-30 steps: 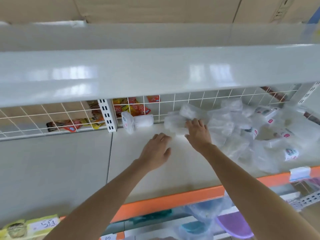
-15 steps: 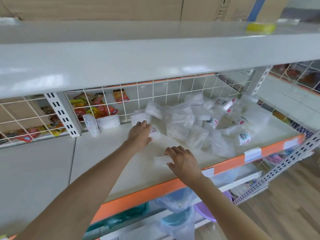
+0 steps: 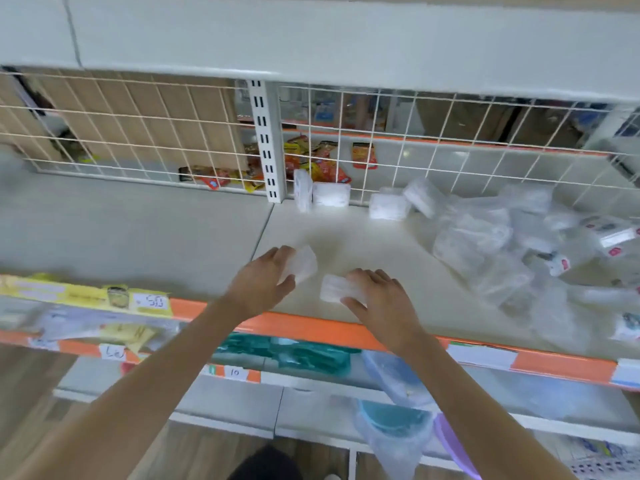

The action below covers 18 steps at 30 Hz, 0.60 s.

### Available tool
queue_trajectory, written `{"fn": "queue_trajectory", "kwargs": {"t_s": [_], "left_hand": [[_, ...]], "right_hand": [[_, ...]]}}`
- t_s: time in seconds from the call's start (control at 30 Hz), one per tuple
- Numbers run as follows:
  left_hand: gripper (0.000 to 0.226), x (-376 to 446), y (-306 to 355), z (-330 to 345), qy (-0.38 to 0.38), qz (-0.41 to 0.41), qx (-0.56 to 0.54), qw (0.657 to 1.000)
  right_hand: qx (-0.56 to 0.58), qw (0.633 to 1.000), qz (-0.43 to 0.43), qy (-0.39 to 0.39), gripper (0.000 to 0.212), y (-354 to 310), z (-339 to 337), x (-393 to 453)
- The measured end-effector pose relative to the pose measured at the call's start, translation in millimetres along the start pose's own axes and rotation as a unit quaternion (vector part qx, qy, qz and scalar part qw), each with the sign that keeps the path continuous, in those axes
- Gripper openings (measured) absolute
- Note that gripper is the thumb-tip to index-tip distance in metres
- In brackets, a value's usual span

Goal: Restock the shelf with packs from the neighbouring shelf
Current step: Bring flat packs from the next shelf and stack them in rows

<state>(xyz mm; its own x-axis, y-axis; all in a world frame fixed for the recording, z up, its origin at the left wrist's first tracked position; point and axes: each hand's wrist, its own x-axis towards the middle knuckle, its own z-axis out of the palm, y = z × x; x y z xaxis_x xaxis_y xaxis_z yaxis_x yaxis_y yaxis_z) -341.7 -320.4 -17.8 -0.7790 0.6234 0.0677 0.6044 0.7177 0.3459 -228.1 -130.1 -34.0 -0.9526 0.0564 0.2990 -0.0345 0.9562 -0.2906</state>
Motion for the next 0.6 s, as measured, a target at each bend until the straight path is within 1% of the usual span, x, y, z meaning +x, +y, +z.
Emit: {"fn": "queue_trajectory", "kwargs": {"t_s": [0.1,0.2,0.3,0.43,0.6], "left_hand": [[0.042,-40.2,-31.0,-21.9,0.097,-0.063,-0.059,0.992],[0.043,-79.9,-67.6,-40.7,0.134,-0.116,-0.084,0.98],[0.039,-116.6,-104.5,-51.5,0.153,-0.169,-0.084,0.97],[0.037,-158.4,-153.2,-71.0,0.155,-0.22,-0.088,0.959],[0.036,-213.0,-224.7,-108.1,0.162,-0.243,-0.095,0.952]], "right_hand": [[0.036,0.997,-0.062,0.007,0.027,-43.9,16.5,15.5],[0.053,0.992,-0.118,-0.003,0.028,-86.5,32.3,30.8],[0.052,0.985,-0.162,-0.008,0.027,-126.9,50.6,42.1],[0.079,0.982,-0.167,-0.024,0.028,-190.5,73.8,56.8],[0.102,0.972,-0.208,-0.036,0.03,-283.9,105.0,74.1]]}}
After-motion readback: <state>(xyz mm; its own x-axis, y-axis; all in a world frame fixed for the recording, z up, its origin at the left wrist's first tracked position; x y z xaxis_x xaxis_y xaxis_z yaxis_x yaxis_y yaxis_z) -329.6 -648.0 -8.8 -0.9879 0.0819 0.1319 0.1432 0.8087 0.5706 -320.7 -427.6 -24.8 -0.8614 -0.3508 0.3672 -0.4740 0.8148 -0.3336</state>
